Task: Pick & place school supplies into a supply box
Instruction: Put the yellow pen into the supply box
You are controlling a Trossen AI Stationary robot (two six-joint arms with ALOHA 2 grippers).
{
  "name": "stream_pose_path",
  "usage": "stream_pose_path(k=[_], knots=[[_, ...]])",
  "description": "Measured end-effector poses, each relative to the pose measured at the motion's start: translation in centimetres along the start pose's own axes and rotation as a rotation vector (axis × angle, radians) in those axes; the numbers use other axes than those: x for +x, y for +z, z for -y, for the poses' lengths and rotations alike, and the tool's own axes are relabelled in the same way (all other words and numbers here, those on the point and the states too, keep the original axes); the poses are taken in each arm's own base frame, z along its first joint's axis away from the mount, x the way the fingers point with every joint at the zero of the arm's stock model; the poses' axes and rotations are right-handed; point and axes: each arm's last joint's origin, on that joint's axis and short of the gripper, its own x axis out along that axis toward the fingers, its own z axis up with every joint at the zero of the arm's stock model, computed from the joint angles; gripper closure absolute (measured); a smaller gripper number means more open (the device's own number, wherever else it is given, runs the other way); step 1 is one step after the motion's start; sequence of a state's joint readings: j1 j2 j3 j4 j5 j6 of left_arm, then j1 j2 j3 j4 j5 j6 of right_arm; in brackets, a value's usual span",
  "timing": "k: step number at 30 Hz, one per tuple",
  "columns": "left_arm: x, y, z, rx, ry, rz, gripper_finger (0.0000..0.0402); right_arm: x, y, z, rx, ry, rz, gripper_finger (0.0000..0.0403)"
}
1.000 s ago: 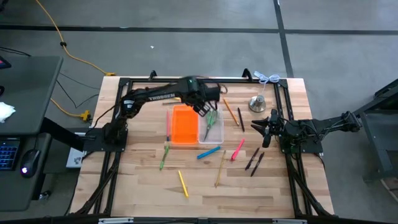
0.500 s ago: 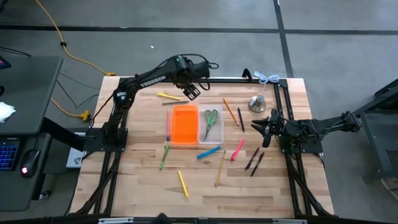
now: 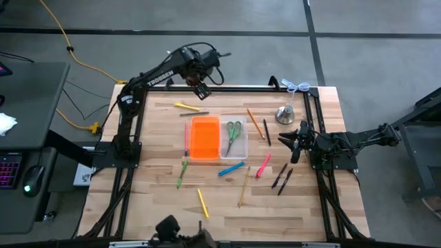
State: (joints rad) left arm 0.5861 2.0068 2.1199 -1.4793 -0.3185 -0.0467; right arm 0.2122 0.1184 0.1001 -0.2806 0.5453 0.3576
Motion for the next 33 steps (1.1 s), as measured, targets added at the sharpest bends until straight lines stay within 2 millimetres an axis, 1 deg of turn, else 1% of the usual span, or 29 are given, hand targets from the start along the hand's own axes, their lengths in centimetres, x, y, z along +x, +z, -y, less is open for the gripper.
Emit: stream_pose_path(k=[2, 4, 7, 13, 17, 26, 33], knots=[[0.4, -0.5, -0.9, 0.006, -0.026, -0.009, 0.0121, 0.0, 0.0, 0.0, 0.000, 0.000, 0.000, 0.0320], [0.9, -0.9, -1.3, 0.010, -0.055, 0.007, 0.0120, 0.0, 0.0, 0.0, 0.000, 0.000, 0.000, 0.0320], [2.0, -2.0, -2.1, 0.011, -0.090, -0.003, 0.0119, 0.0, 0.0, 0.0, 0.000, -0.001, 0.000, 0.0320], [4.7, -4.6, -2.3, 0.028, -0.114, -0.030, 0.0121, 0.0, 0.0, 0.0, 0.000, -0.001, 0.000, 0.0320], [6.2, -6.1, -2.0, 0.052, -0.190, -0.003, 0.0117, 0.0, 0.0, 0.0, 0.000, -0.002, 0.001, 0.0320], [9.5, -7.4, -1.4, 0.203, -0.243, 0.014, 0.0121, 0.0, 0.0, 0.0, 0.000, -0.002, 0.001, 0.0320], [11.8, -8.7, -2.7, 0.270, -0.349, 0.023, 0.0118, 0.0, 0.0, 0.0, 0.000, -0.002, 0.001, 0.0320]])
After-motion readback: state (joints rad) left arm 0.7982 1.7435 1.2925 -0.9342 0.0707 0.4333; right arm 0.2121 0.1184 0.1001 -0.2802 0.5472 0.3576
